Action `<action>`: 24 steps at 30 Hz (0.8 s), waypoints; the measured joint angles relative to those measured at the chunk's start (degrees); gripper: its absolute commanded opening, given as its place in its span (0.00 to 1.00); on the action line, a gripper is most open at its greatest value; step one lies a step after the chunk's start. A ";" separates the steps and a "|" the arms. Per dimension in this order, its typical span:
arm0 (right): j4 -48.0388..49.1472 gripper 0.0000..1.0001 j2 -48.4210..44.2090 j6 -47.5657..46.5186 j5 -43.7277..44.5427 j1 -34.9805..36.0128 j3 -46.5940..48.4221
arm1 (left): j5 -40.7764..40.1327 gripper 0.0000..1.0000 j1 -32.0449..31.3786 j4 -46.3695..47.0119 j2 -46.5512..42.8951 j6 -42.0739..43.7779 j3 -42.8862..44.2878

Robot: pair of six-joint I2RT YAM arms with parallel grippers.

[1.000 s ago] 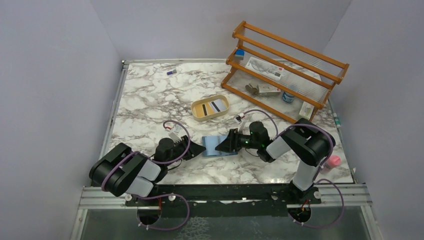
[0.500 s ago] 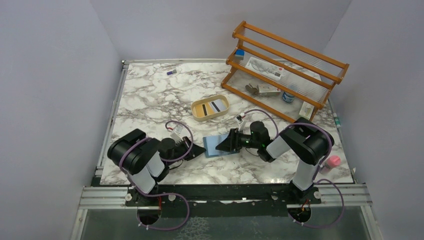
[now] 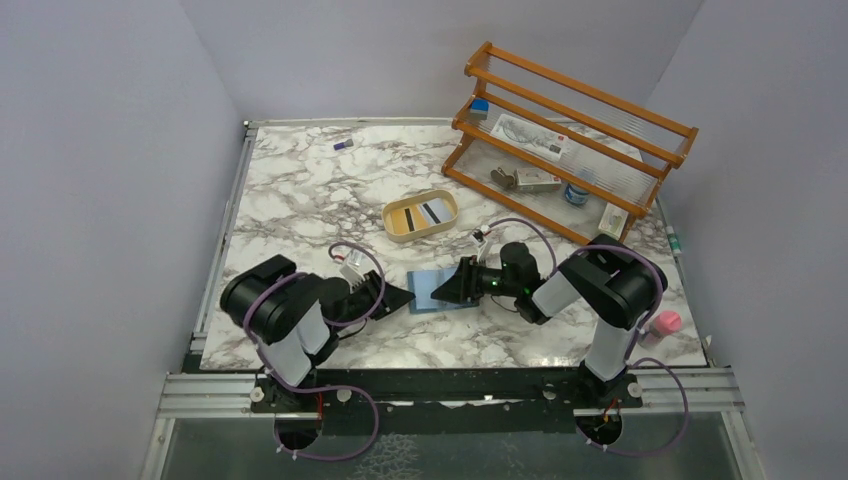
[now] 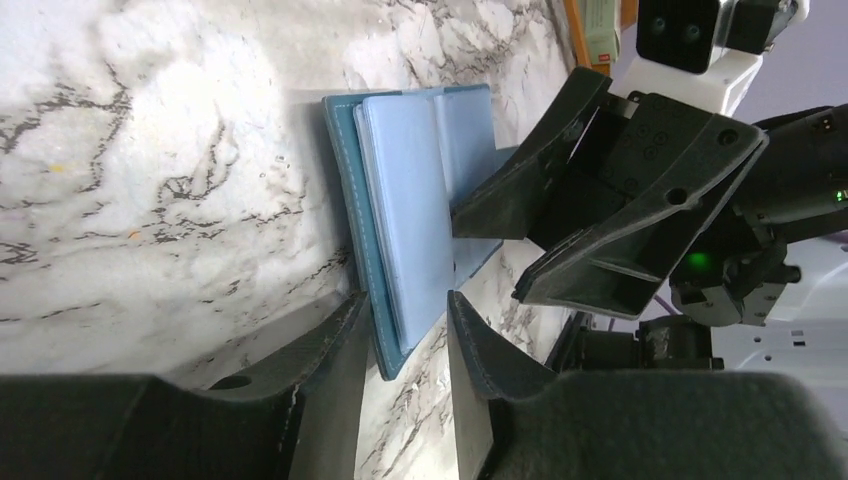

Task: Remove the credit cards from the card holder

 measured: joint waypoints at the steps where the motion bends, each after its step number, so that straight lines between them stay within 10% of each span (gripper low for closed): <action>1: 0.09 0.57 0.15 0.00 -0.09 0.02 0.00 | -0.70 0.37 -0.11 -2.54 -2.75 0.63 -0.07; 9: 1.07 0.57 1.40 0.26 -0.98 0.11 0.46 | -10.62 0.44 -2.23 -29.66 -27.02 7.45 2.60; 24: 2.47 0.57 2.34 0.87 -1.64 0.11 0.68 | -11.82 0.44 -3.34 -31.78 -17.64 8.09 7.67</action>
